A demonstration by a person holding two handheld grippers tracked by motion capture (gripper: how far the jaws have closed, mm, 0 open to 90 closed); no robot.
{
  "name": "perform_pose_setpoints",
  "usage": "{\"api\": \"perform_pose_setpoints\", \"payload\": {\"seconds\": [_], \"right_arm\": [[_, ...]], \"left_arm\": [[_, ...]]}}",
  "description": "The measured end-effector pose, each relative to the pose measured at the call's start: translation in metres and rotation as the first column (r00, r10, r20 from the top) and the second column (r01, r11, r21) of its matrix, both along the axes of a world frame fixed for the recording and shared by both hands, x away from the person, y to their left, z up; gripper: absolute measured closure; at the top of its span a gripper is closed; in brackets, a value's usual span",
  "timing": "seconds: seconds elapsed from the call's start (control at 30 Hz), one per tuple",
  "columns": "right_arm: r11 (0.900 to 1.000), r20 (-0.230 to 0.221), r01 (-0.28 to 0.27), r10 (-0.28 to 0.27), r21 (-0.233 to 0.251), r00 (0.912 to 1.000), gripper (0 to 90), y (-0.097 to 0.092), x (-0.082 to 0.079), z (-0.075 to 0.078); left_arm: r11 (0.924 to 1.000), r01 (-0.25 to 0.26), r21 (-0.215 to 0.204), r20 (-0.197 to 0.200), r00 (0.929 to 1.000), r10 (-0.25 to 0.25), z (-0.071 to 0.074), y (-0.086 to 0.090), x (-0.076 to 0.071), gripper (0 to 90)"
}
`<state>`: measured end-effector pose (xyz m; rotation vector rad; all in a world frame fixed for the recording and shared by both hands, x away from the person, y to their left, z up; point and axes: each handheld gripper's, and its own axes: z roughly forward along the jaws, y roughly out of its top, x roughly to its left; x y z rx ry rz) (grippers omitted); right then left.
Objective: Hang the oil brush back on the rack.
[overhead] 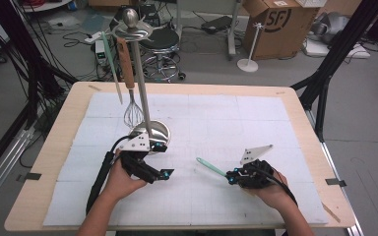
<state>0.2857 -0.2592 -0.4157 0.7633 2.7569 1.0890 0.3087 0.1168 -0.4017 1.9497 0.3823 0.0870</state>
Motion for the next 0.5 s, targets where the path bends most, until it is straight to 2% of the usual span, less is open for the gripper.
{"api": "perform_pose_setpoints", "payload": {"seconds": [0.23, 0.5], "right_arm": [[0.997, 0.061, -0.012, 0.008, 0.076, 0.9981, 82.8, -0.001, 0.0, 0.013], [0.9865, 0.117, -0.022, 0.003, 0.162, 0.9932, 82.8, -0.001, 0.009, 0.034]], "left_arm": [[1.0, -0.005, -0.005, 0.0, 1.0, 0.005, 0.001, 0.001, -0.001, 15.4], [1.0, -0.009, -0.002, 0.007, 0.9999, 0.009, 0.002, 0.004, -0.003, 15.4]]}}
